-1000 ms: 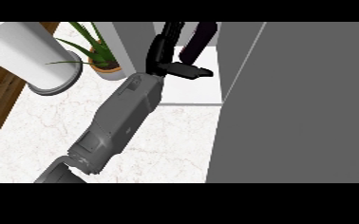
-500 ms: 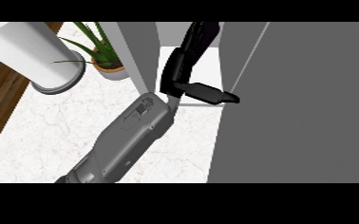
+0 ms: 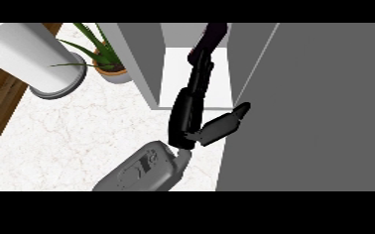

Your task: Pick up the wine, place it into the cabinet and close the cabinet

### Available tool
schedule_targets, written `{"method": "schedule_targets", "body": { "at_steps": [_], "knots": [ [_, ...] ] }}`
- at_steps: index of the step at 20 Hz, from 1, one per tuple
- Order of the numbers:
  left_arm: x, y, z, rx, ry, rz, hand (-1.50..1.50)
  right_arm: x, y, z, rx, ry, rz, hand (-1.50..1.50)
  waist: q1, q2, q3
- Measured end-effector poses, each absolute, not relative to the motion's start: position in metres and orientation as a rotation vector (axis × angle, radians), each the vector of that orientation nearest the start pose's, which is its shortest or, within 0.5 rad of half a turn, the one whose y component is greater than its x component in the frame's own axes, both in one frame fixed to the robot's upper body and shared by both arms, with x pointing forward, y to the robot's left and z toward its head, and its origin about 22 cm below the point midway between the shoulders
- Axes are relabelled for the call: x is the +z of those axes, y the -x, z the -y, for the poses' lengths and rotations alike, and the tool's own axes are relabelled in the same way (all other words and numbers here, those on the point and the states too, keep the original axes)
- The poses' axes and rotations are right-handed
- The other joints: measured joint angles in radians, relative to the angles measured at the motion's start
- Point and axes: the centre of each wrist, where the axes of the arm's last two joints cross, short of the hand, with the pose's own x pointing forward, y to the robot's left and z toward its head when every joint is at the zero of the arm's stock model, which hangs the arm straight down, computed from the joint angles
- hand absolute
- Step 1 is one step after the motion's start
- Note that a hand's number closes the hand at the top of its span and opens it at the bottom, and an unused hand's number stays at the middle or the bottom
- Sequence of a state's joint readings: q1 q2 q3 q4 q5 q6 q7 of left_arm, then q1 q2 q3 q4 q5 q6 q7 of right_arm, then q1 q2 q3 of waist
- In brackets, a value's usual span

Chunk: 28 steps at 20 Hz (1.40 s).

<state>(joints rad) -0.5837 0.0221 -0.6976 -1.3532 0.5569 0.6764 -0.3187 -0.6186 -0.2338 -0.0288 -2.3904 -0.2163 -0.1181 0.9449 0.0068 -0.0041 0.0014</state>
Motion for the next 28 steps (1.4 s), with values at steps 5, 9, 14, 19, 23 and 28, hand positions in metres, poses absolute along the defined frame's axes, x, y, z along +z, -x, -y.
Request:
{"method": "schedule_targets", "body": {
  "at_steps": [5,9,14,19,23,28],
  "knots": [
    [0.068,-0.231,-0.025,0.097,0.442,1.836,1.5,0.294,-0.176,0.2,0.278,-0.209,1.992,-1.5,0.0,-0.001,-0.001],
    [0.072,-0.195,-0.038,0.119,0.493,1.826,1.5,0.291,-0.176,0.197,0.278,-0.206,1.991,-1.5,0.001,-0.001,-0.002],
    [0.071,-0.165,-0.068,0.08,0.559,1.814,1.5,0.286,-0.175,0.2,0.278,-0.19,1.968,-1.5,-0.002,0.0,-0.002],
    [0.073,-0.146,-0.106,0.06,0.586,1.82,1.5,0.284,-0.174,0.187,0.395,-0.231,1.955,1.5,0.003,0.001,0.001],
    [0.077,-0.138,-0.14,0.039,0.598,1.815,1.5,0.282,-0.171,0.174,0.474,-0.303,1.948,1.5,0.006,0.001,0.002],
    [0.082,-0.134,-0.174,0.046,0.597,1.827,1.5,0.276,-0.164,0.151,0.557,-0.453,1.884,1.5,0.01,-0.001,0.002]
  ]
}}
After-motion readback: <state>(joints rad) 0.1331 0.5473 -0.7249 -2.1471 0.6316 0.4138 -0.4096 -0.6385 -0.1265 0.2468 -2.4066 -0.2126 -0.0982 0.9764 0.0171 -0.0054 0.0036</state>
